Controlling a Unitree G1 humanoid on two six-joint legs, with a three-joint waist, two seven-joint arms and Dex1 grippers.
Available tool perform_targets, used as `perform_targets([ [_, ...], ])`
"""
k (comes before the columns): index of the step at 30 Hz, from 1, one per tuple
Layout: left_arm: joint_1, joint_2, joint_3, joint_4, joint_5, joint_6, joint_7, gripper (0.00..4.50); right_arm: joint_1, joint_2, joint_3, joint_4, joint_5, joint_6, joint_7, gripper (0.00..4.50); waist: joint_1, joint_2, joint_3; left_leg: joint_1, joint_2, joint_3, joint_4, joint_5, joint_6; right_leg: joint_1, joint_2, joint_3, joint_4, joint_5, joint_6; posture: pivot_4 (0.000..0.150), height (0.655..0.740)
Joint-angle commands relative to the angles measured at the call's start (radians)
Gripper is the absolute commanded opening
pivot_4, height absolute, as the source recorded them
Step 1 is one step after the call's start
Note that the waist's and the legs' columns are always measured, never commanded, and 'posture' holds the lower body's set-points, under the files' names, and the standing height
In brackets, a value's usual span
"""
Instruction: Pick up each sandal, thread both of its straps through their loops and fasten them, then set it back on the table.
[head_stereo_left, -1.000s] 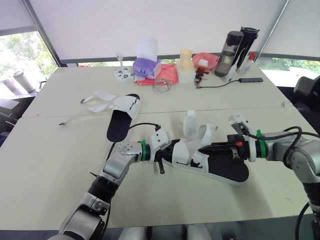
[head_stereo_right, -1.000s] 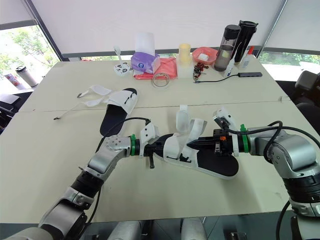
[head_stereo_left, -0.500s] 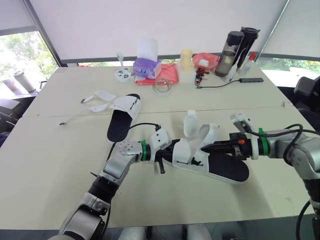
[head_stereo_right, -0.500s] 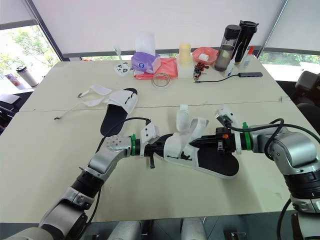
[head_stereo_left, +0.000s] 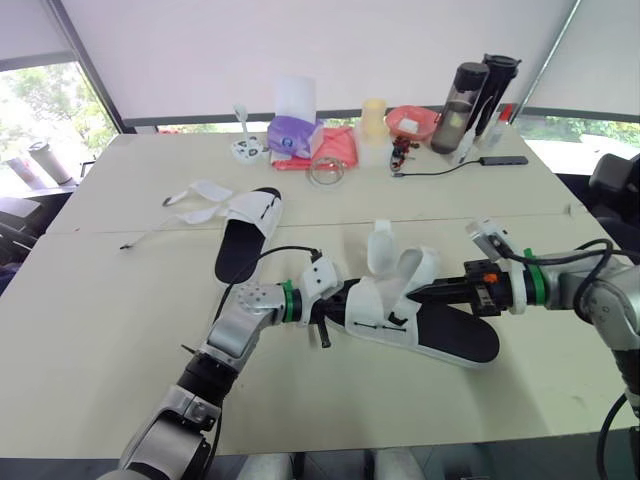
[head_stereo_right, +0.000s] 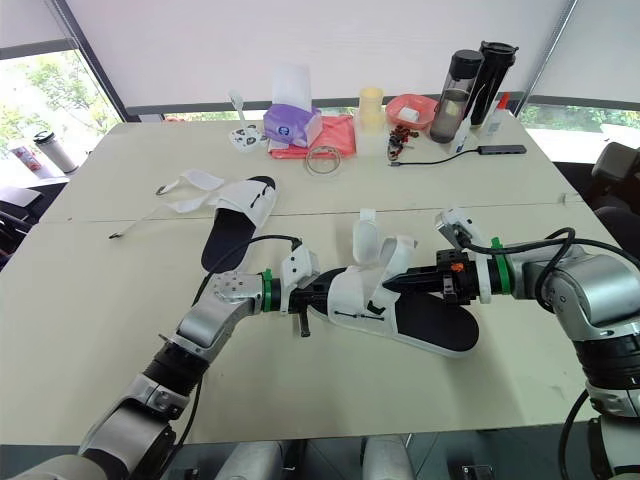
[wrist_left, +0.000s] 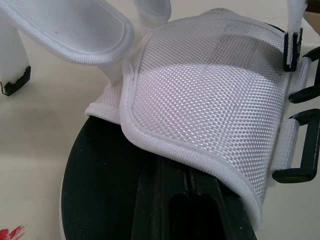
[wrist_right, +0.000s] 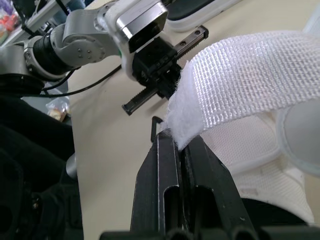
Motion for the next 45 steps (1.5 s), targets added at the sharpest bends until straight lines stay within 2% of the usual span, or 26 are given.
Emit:
perform_targets([
  [1,0.015,-0.002,-0.007,0.006,0.0,0.009,0.001,0.0,-0.018,-0.01,-0.002,-0.019,0.018,0.012,0.021,0.08,0.0,0.0,0.0,0.0,0.0,0.0,0.0,0.0,0.0,0.0,0.0,0.0,0.0,0.0,0.0,0.15,0.74],
  [10,0.024,-0.004,-0.008,0.003,0.002,0.009,0.005,0.0,-0.038,-0.005,0.045,-0.001,0.008,0.045,0.046,0.08,0.0,0.0,0.0,0.0,0.0,0.0,0.0,0.0,0.0,0.0,0.0,0.0,0.0,0.0,0.0,0.15,0.74],
  [14,0.023,-0.007,-0.008,0.004,0.004,0.008,0.009,0.0,-0.064,0.037,0.069,0.034,-0.039,0.008,0.005,0.08,0.0,0.0,0.0,0.0,0.0,0.0,0.0,0.0,0.0,0.0,0.0,0.0,0.0,0.0,0.0,0.15,0.74],
  [18,0.022,-0.006,-0.004,0.004,0.004,0.009,0.014,0.0,-0.05,0.073,0.016,0.03,-0.007,0.027,-0.035,0.08,0.001,0.0,0.0,0.0,0.0,0.0,0.0,0.0,0.0,0.0,0.0,0.0,0.0,0.0,0.0,0.15,0.74],
  [21,0.03,-0.003,-0.005,-0.001,0.004,0.007,0.014,0.0,-0.014,0.092,-0.033,0.003,0.021,0.041,-0.071,0.97,0.002,0.0,0.0,0.0,0.0,0.0,0.0,0.0,0.0,0.0,0.0,0.0,0.0,0.0,0.0,0.15,0.74],
  [27,0.03,-0.002,-0.005,0.0,0.004,0.008,0.017,0.0,0.062,0.129,-0.132,-0.09,0.094,0.095,-0.191,3.9,0.001,0.0,0.0,0.0,0.0,0.0,0.0,0.0,0.0,0.0,0.0,0.0,0.0,0.0,0.0,0.15,0.74],
  [36,0.015,-0.009,-0.01,0.026,0.007,-0.002,0.012,0.0,0.126,0.287,-0.32,-0.202,0.312,0.249,-0.483,3.9,0.001,0.0,0.0,0.0,0.0,0.0,0.001,0.0,0.0,0.0,0.0,0.001,0.0,0.0,0.0,0.15,0.74],
  [39,0.01,-0.011,-0.008,0.036,0.008,-0.006,0.01,0.0,0.14,0.316,-0.323,-0.223,0.338,0.26,-0.547,3.09,0.001,0.0,0.0,0.0,0.0,0.0,0.001,0.0,0.0,0.0,0.0,0.001,0.0,0.0,0.0,0.15,0.74],
  [45,0.01,-0.012,-0.007,0.037,0.007,-0.009,0.01,0.0,0.183,0.299,-0.288,-0.276,0.363,0.278,-0.592,0.03,0.001,0.001,-0.001,0.0,0.0,0.0,0.001,0.0,0.0,0.001,0.0,0.001,0.0,0.0,0.0,0.15,0.74],
])
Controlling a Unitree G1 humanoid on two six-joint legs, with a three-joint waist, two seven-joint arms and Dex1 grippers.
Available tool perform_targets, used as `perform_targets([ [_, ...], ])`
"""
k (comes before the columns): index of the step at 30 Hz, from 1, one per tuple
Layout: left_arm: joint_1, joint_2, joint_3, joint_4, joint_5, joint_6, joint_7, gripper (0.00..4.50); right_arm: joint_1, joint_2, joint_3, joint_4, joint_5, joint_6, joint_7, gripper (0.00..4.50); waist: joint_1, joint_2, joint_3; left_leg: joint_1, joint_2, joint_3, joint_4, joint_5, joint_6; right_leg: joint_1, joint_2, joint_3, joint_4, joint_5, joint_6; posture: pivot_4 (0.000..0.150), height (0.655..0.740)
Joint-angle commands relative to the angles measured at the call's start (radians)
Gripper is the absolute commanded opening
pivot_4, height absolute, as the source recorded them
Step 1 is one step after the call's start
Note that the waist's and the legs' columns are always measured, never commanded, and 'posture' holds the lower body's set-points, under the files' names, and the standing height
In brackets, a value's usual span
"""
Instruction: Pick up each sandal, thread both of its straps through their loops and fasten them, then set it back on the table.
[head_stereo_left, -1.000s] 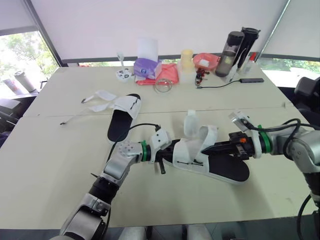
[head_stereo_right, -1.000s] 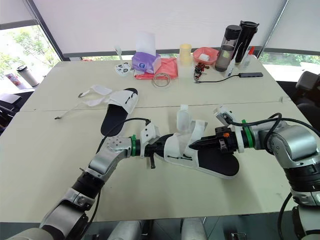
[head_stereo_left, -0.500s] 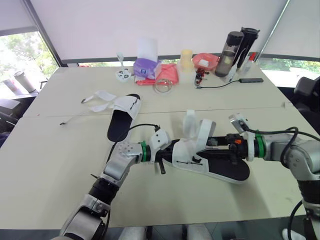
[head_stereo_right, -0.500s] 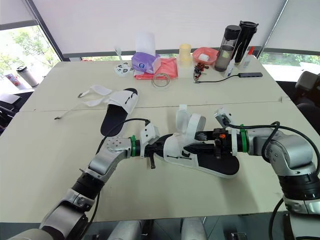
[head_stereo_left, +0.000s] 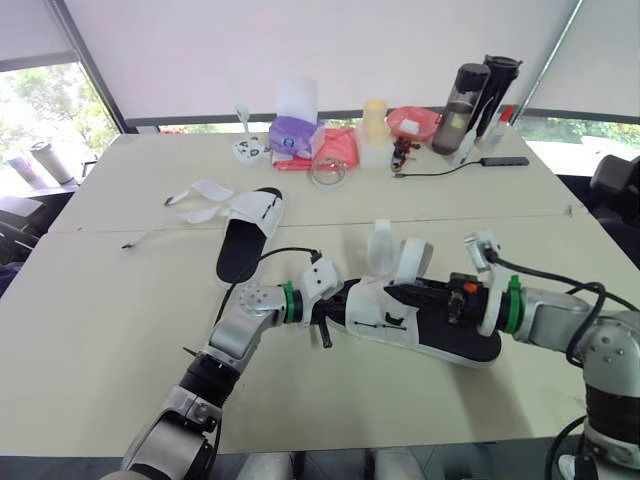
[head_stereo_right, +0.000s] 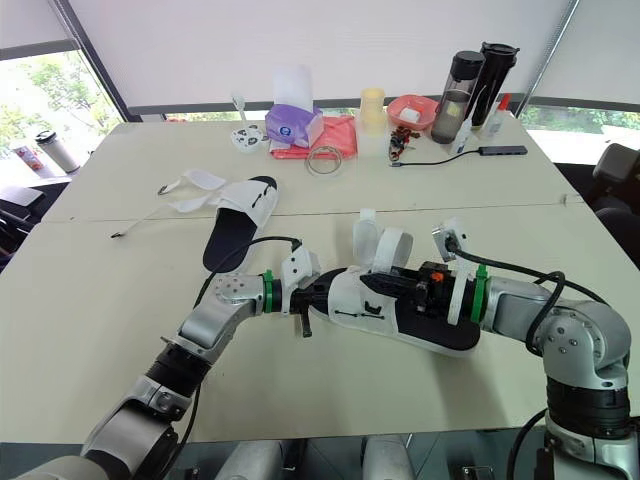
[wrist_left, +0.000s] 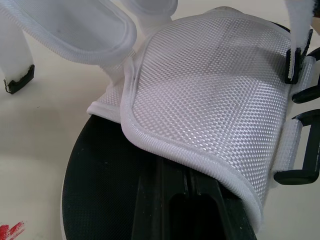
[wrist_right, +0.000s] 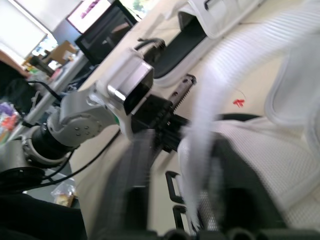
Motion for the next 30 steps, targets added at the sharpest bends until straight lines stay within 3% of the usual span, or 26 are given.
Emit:
perform_targets([
  [1,0.005,0.001,-0.011,0.014,0.007,0.008,-0.005,0.0,-0.004,-0.026,0.011,-0.044,0.034,0.004,-0.001,0.03,0.0,0.0,0.0,0.0,0.0,0.0,0.0,0.0,0.0,0.0,0.0,0.0,0.0,0.0,0.0,0.15,0.74],
  [13,0.017,0.004,-0.011,-0.001,0.009,0.012,0.002,0.0,-0.102,-0.09,0.007,0.06,0.094,0.016,0.044,0.03,0.0,0.0,0.0,0.0,0.0,0.0,0.001,0.0,0.0,0.001,0.0,0.0,0.0,0.0,0.0,0.15,0.74],
  [30,0.031,0.01,-0.02,-0.036,0.007,0.028,0.0,0.0,-0.086,-0.118,0.103,0.092,0.008,-0.055,0.097,0.03,-0.001,0.0,0.0,0.0,0.0,0.0,0.001,0.0,0.0,0.001,0.0,0.0,0.0,0.0,0.0,0.15,0.74],
])
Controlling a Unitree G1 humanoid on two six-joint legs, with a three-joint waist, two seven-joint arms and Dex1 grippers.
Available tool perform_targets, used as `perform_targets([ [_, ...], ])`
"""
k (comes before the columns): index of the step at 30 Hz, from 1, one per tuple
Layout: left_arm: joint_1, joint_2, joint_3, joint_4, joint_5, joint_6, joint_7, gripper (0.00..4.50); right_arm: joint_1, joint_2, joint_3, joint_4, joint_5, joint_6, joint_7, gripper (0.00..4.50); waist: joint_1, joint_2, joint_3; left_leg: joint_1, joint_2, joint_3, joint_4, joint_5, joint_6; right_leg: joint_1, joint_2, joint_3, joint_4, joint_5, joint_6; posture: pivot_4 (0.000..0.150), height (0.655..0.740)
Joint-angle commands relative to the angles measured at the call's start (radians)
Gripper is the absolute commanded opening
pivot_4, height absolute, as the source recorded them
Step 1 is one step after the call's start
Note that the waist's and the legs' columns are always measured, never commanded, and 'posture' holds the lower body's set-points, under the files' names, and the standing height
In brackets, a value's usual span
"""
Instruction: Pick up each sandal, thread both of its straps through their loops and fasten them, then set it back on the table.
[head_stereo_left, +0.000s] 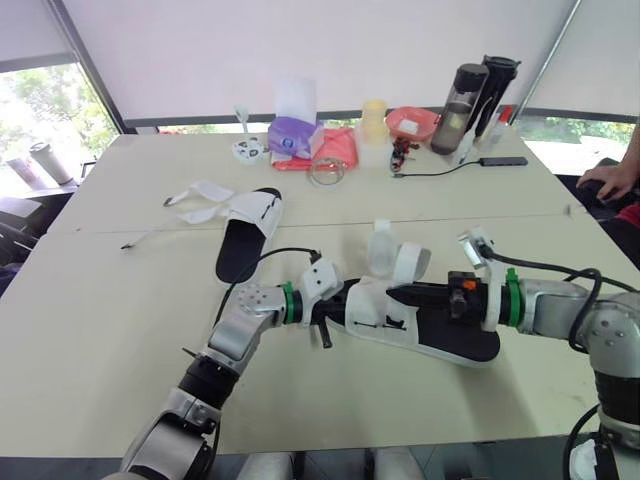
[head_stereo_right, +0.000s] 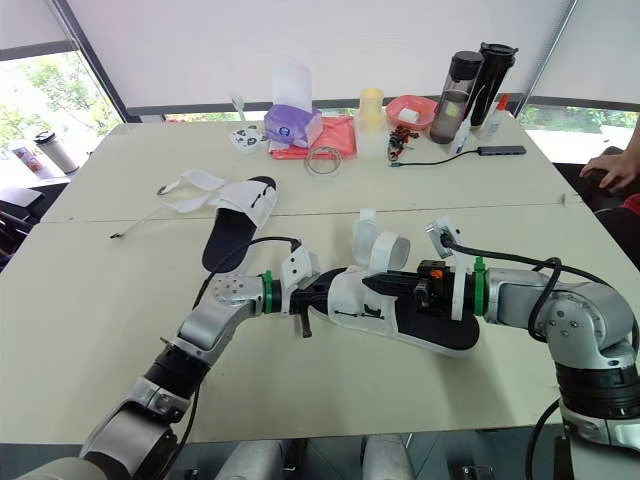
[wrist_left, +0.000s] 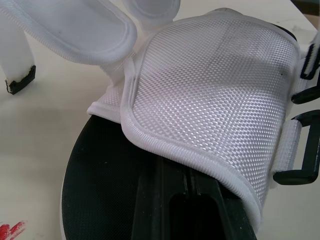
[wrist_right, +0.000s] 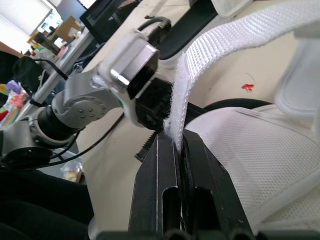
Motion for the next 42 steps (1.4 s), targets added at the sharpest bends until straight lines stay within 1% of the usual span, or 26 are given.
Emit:
perform_targets([
  [1,0.019,0.006,-0.018,-0.009,0.005,0.018,-0.008,0.0,-0.008,-0.002,-0.006,-0.004,-0.004,-0.022,0.016,0.03,0.0,0.0,0.0,0.0,0.0,0.0,0.0,0.0,0.0,0.0,0.0,0.0,0.0,0.0,0.0,0.15,0.74],
  [5,0.024,0.008,-0.018,-0.02,0.004,0.026,-0.008,0.0,0.014,-0.03,0.0,-0.02,0.015,0.0,0.049,0.03,0.0,0.0,0.0,0.0,0.0,0.0,0.0,0.0,0.0,0.0,0.0,0.0,0.0,0.0,0.0,0.15,0.74],
  [11,0.025,0.007,-0.019,-0.02,0.004,0.028,-0.007,0.0,0.047,-0.05,0.035,-0.036,-0.022,-0.015,0.065,0.03,0.001,0.0,0.0,0.0,0.0,0.0,0.0,0.0,0.0,0.0,0.0,0.0,0.0,0.0,0.0,0.15,0.74],
  [18,0.026,0.004,-0.019,-0.018,0.004,0.027,-0.006,0.0,0.056,-0.065,0.092,-0.012,-0.171,-0.132,0.058,0.03,0.001,-0.001,-0.001,0.0,0.0,0.0,0.0,0.0,0.0,0.0,0.0,0.0,0.0,0.0,0.0,0.15,0.74],
  [24,0.027,0.002,-0.019,-0.017,0.002,0.029,-0.004,0.0,0.057,-0.075,0.109,-0.008,-0.223,-0.166,0.088,0.03,0.001,-0.001,-0.001,0.0,0.0,0.0,0.0,0.0,0.0,0.0,0.0,0.0,0.0,0.0,0.0,0.15,0.74],
  [27,0.028,0.0,-0.019,-0.017,0.002,0.029,-0.003,0.0,0.076,-0.093,0.114,-0.031,-0.225,-0.172,0.124,0.03,0.002,-0.001,-0.001,0.0,0.0,0.0,0.0,0.0,0.0,0.0,0.0,0.0,0.0,0.0,0.0,0.15,0.74],
  [35,0.025,-0.001,-0.013,-0.012,0.0,0.031,-0.002,0.0,0.101,-0.096,0.093,-0.089,-0.211,-0.194,0.144,0.03,0.002,-0.001,-0.001,0.0,0.0,0.0,0.0,0.0,0.0,0.001,0.0,0.0,-0.001,0.0,0.0,0.15,0.74],
  [42,0.018,-0.004,-0.011,0.001,0.0,0.027,-0.004,0.0,0.115,-0.097,0.118,-0.129,-0.236,-0.218,0.156,0.03,0.001,-0.001,-0.001,0.0,0.0,0.0,-0.001,0.0,0.0,0.0,0.0,0.0,-0.001,0.0,0.0,0.15,0.74],
])
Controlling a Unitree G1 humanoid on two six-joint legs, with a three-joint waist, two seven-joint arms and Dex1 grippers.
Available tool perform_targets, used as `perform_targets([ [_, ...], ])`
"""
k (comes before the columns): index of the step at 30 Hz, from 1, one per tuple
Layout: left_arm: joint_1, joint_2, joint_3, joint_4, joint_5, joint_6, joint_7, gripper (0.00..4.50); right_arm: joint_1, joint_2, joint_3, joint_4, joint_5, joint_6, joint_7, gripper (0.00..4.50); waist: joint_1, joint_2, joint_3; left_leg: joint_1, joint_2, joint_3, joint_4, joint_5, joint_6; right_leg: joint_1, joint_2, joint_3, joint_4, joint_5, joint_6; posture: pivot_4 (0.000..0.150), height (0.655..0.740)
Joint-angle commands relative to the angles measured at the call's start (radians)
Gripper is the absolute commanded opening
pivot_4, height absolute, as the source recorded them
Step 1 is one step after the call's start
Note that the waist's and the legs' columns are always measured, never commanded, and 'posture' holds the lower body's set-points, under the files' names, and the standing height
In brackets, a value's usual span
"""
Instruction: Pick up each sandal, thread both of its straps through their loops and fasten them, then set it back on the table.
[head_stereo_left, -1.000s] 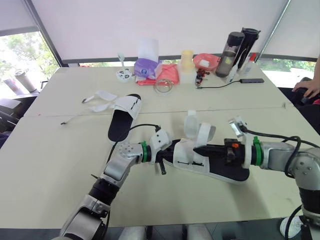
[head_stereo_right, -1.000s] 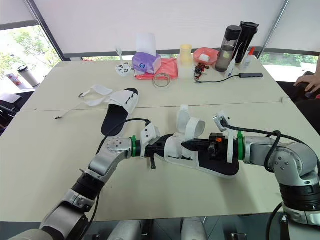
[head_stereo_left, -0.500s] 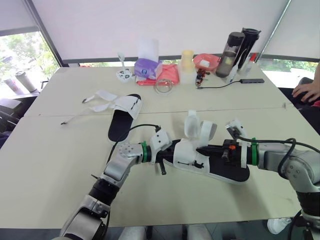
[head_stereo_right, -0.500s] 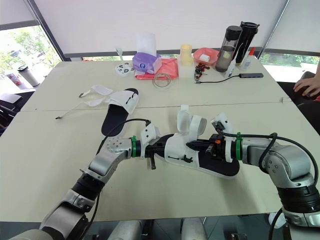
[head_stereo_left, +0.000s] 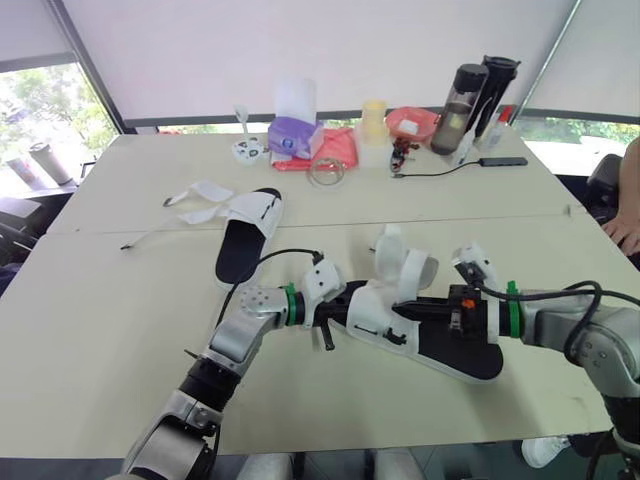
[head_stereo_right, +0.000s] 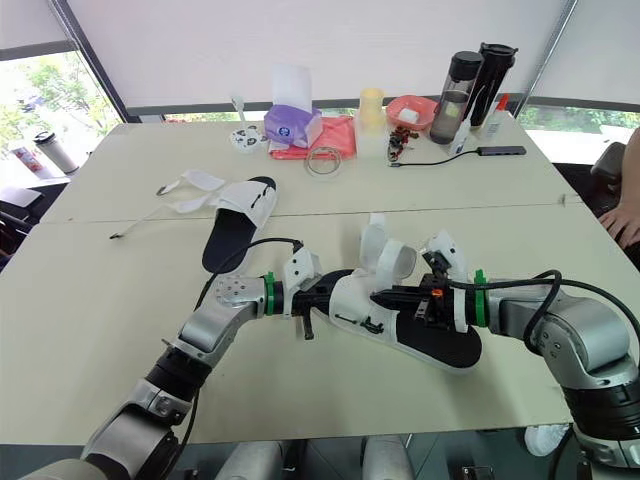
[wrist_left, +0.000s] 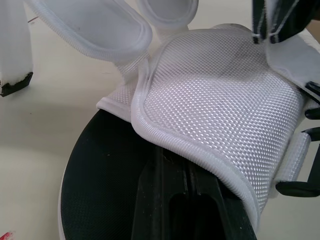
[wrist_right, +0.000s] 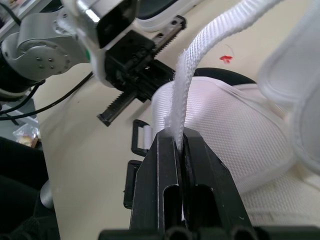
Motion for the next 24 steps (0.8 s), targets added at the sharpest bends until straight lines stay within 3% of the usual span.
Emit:
perform_targets([
  [1,0.01,0.005,-0.006,0.017,0.002,0.012,-0.003,0.0,0.009,-0.011,0.023,-0.041,-0.008,-0.016,0.027,0.03,0.0,0.0,0.0,0.0,0.0,0.0,0.0,0.0,0.0,0.0,0.0,0.0,0.0,0.0,0.0,0.15,0.74],
  [18,0.013,0.002,-0.004,0.016,-0.006,0.016,0.002,0.0,0.049,-0.019,0.027,-0.074,0.007,-0.012,0.036,0.03,0.002,0.0,0.0,0.0,0.0,0.0,0.0,0.0,0.0,0.0,0.0,0.0,0.0,0.0,0.0,0.15,0.74],
  [22,0.016,-0.001,-0.004,0.014,-0.006,0.015,0.008,0.0,0.065,-0.006,-0.016,-0.065,0.008,-0.055,0.038,1.37,0.0,0.0,0.0,0.0,0.0,0.0,0.0,0.0,0.0,0.0,0.0,0.0,0.0,0.0,0.0,0.15,0.74],
  [24,0.016,-0.008,0.0,0.016,-0.009,0.015,0.018,0.0,0.076,-0.01,-0.03,-0.071,-0.001,-0.069,0.034,2.45,0.0,0.0,0.0,0.0,0.0,0.0,0.0,0.0,0.0,0.0,0.0,0.0,0.0,0.0,0.0,0.15,0.74],
])
